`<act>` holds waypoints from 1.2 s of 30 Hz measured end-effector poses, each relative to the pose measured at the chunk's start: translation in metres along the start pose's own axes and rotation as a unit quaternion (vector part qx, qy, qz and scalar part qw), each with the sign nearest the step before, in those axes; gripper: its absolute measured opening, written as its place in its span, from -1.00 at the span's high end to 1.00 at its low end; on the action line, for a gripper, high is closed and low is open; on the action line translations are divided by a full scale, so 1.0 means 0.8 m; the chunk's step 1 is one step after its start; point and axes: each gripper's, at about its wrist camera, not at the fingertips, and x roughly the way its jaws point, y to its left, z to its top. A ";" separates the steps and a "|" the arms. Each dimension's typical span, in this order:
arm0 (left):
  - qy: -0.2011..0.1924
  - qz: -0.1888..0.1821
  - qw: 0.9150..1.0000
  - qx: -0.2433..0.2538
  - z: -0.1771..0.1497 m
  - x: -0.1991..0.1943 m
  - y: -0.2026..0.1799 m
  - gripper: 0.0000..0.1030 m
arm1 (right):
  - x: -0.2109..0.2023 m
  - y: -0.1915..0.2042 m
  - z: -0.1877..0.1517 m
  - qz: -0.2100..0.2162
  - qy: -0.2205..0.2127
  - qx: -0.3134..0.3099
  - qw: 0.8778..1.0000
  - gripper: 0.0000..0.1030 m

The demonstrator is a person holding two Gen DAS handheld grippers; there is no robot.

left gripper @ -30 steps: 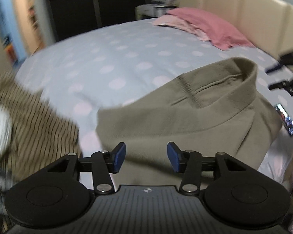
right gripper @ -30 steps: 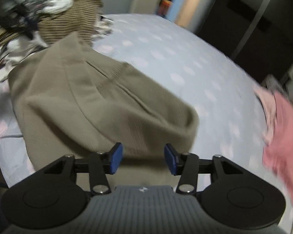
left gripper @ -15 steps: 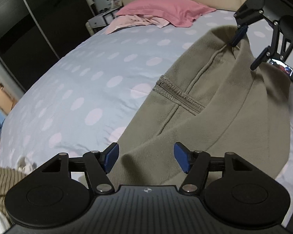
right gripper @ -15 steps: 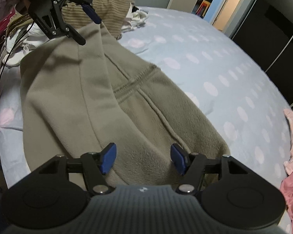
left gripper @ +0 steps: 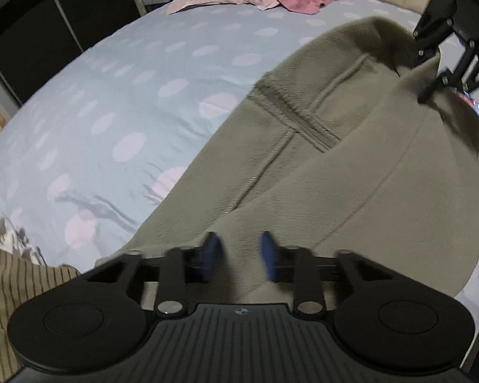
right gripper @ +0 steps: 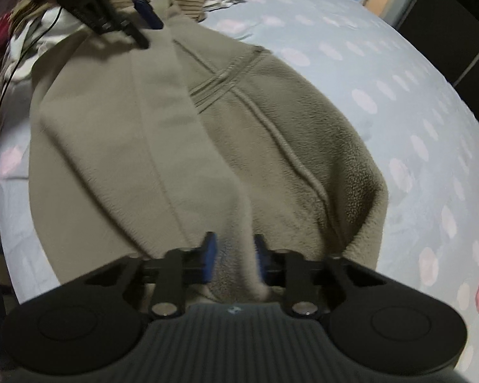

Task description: Fold clothes

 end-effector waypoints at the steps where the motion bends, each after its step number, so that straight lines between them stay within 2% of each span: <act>1: 0.001 0.009 1.000 -0.001 0.000 -0.002 -0.004 0.84 | -0.005 0.002 0.000 -0.002 -0.004 0.000 1.000 0.75; 5: -0.005 0.029 0.999 -0.019 -0.002 -0.015 -0.008 0.93 | -0.027 0.009 -0.002 -0.016 -0.029 0.005 0.999 0.80; 10: -0.031 0.039 0.999 -0.007 -0.008 -0.047 -0.012 0.88 | -0.034 0.016 -0.009 -0.034 -0.031 0.006 0.999 0.81; 11: -0.033 0.037 0.999 0.000 -0.010 -0.053 -0.013 0.73 | -0.035 0.018 -0.010 -0.037 -0.031 0.006 0.999 0.82; 12: -0.036 0.041 0.998 0.008 -0.010 -0.055 -0.014 0.43 | -0.036 0.019 -0.012 -0.040 -0.030 0.006 0.999 0.82; 13: -0.040 0.046 0.998 0.017 -0.010 -0.057 -0.015 0.25 | -0.037 0.021 -0.013 -0.044 -0.030 0.006 0.999 0.82; 14: -0.044 0.051 0.997 0.026 -0.010 -0.059 -0.015 -0.04 | -0.038 0.022 -0.015 -0.047 -0.029 0.006 0.998 0.82; 16: -0.048 0.066 0.996 0.028 -0.005 -0.055 -0.014 -0.08 | -0.040 0.025 -0.017 -0.054 -0.028 0.007 0.998 0.82; 20: -0.036 0.050 0.997 0.039 0.012 -0.033 -0.010 -0.21 | -0.041 0.030 -0.022 -0.066 -0.025 0.007 0.997 0.82; 24: -0.008 0.050 0.997 0.052 0.025 0.002 -0.008 -0.23 | -0.036 0.027 -0.020 -0.061 -0.021 0.009 0.998 0.82; 29: 0.038 0.009 0.999 0.006 0.027 0.040 0.008 -0.25 | -0.033 0.018 -0.020 -0.052 -0.019 0.012 0.998 0.81; 32: 0.050 -0.017 0.998 -0.028 0.025 0.046 0.018 -0.02 | -0.028 0.010 -0.018 -0.045 -0.017 0.014 0.999 0.81; 34: 0.049 -0.018 0.998 -0.027 0.023 0.045 0.016 0.06 | -0.023 0.007 -0.015 -0.042 -0.012 0.012 0.999 0.81; 36: 0.048 -0.013 0.999 -0.019 0.023 0.041 0.010 0.22 | -0.020 0.007 -0.014 -0.041 -0.008 0.009 0.999 0.81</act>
